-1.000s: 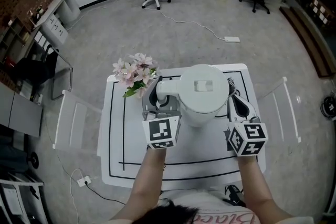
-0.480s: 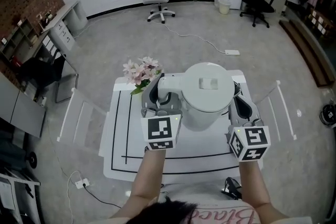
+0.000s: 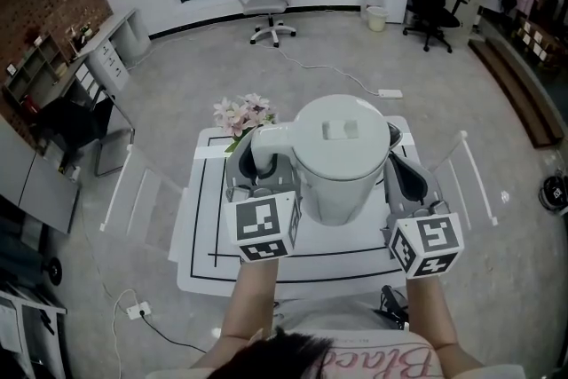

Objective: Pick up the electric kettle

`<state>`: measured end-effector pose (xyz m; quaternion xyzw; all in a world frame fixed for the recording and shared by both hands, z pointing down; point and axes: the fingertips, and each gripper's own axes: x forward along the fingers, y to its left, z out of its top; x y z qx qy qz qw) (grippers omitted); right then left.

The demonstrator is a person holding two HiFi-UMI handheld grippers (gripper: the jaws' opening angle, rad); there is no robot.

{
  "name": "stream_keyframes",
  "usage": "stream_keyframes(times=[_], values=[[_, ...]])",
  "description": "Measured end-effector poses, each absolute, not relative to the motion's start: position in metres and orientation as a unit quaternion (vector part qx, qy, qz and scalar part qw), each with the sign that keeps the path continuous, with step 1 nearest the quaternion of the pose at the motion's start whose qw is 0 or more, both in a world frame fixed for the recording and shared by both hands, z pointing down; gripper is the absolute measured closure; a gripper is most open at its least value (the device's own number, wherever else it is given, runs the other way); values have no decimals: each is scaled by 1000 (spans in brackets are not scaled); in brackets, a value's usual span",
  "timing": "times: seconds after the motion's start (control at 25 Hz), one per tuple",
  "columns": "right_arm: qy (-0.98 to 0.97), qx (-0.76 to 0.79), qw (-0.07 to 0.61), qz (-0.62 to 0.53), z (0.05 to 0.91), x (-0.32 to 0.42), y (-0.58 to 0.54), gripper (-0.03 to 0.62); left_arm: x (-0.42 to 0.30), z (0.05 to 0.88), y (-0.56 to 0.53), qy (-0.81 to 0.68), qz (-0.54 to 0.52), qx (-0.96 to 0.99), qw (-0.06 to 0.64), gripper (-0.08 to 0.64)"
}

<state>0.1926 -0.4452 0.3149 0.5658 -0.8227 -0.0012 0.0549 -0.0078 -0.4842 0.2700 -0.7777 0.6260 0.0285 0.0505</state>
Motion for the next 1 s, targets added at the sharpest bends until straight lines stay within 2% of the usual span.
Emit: stream_keyframes(times=[1.0], values=[[-820, 570, 50, 9, 320, 188, -420, 569, -25, 263, -443, 651, 36, -755, 65, 462]])
